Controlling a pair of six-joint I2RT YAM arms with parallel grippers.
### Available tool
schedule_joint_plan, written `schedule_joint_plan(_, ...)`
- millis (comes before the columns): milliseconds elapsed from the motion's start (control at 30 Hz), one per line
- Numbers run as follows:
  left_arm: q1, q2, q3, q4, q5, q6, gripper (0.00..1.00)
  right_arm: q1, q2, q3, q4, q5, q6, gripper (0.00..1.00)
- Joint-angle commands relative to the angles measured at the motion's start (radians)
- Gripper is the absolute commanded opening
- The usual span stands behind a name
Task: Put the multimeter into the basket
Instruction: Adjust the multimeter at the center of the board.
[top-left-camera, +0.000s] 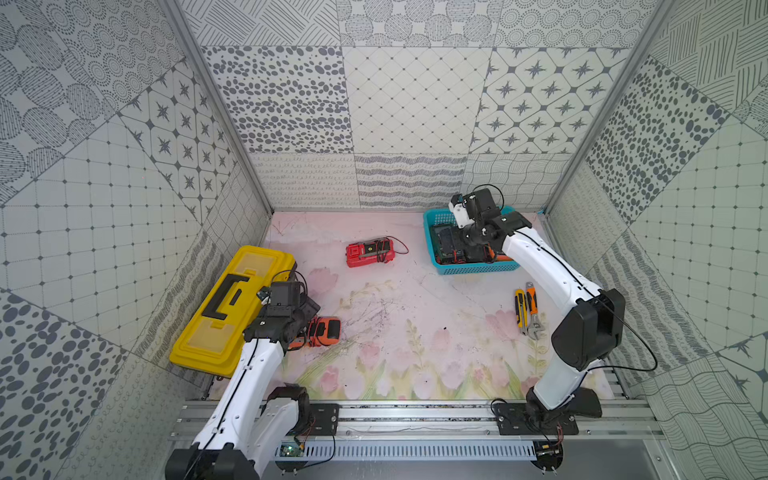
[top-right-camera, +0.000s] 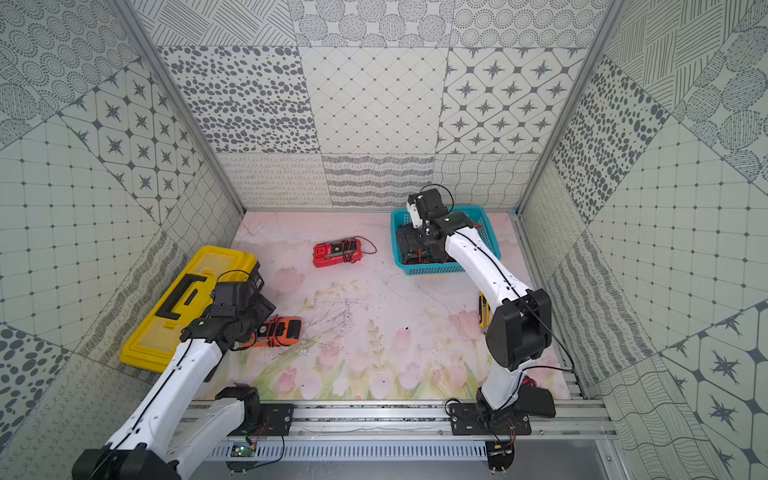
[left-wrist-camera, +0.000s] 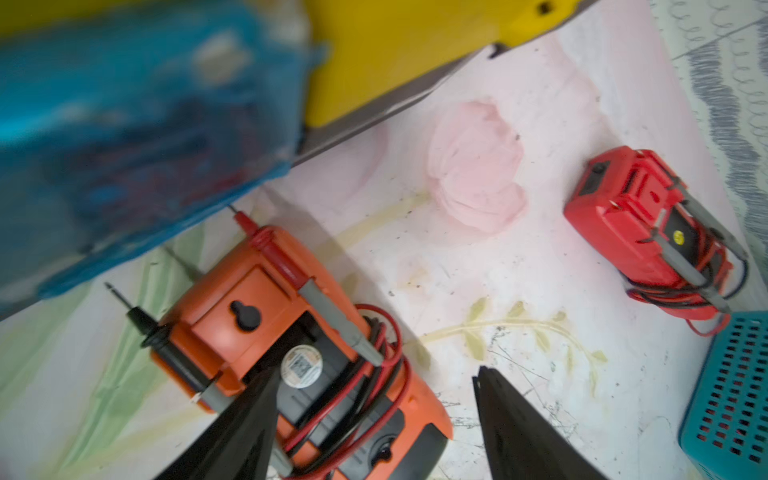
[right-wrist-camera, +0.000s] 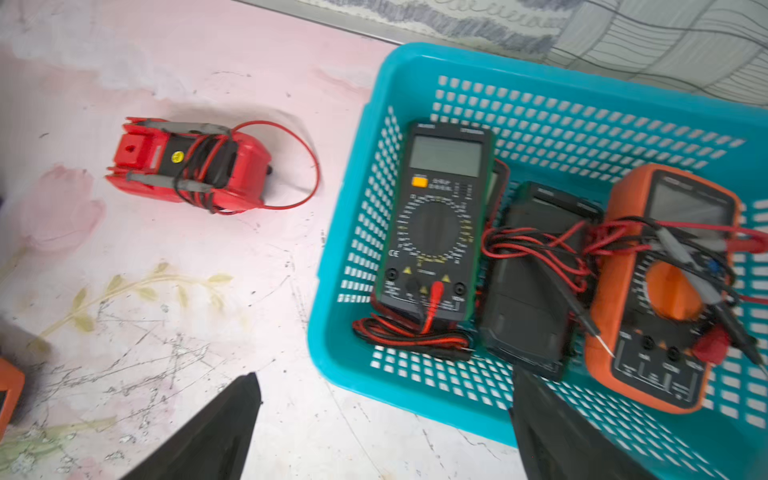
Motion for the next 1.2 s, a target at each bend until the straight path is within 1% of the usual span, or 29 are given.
schedule_joint_plan(0,0.052,0.013,-0.044,-0.093,-0.016,-0.083,0.79,0.069,0.026,0.02,0.075,-0.056,0.002,0.99)
schedule_joint_plan(100,0.058,0.046,-0.069,-0.069,0.007,-0.097,0.79,0.136,0.085,0.053,0.08,-0.161,0.037,0.97)
schedule_joint_plan(167,0.058,0.057,-0.078,-0.055,0.019,-0.102,0.79,0.18,0.139,0.072,0.098,-0.279,0.078,0.93)
schedule_joint_plan(300,0.061,0.057,-0.087,-0.038,0.039,-0.093,0.79,0.276,0.25,0.072,0.202,-0.5,0.206,0.92)
schedule_joint_plan(367,0.061,0.052,-0.09,-0.035,0.048,-0.087,0.78,0.336,0.311,0.068,0.269,-0.571,0.274,0.91)
schedule_joint_plan(433,0.06,0.048,-0.097,-0.027,0.064,-0.081,0.79,0.385,0.365,0.064,0.327,-0.613,0.323,0.9)
schedule_joint_plan(567,0.059,0.05,-0.124,-0.002,0.119,-0.082,0.77,0.45,0.463,0.069,0.399,-0.686,0.403,0.87)
schedule_joint_plan(667,0.048,0.052,-0.147,0.01,0.163,-0.094,0.74,0.474,0.5,0.045,0.464,-0.723,0.461,0.86)
schedule_joint_plan(900,-0.038,0.052,-0.19,0.01,0.146,-0.153,0.71,0.5,0.546,-0.01,0.597,-0.727,0.558,0.85)
schedule_joint_plan(1000,-0.057,0.059,-0.197,0.023,0.155,-0.164,0.71,0.502,0.577,-0.013,0.642,-0.736,0.597,0.83)
schedule_joint_plan(1067,-0.067,0.062,-0.203,0.035,0.164,-0.17,0.7,0.502,0.597,-0.007,0.671,-0.754,0.624,0.8)
schedule_joint_plan(1133,-0.072,0.064,-0.209,0.046,0.173,-0.178,0.7,0.502,0.614,-0.005,0.708,-0.768,0.658,0.73)
schedule_joint_plan(1167,-0.074,0.065,-0.211,0.049,0.179,-0.179,0.69,0.502,0.621,-0.003,0.724,-0.778,0.67,0.72)
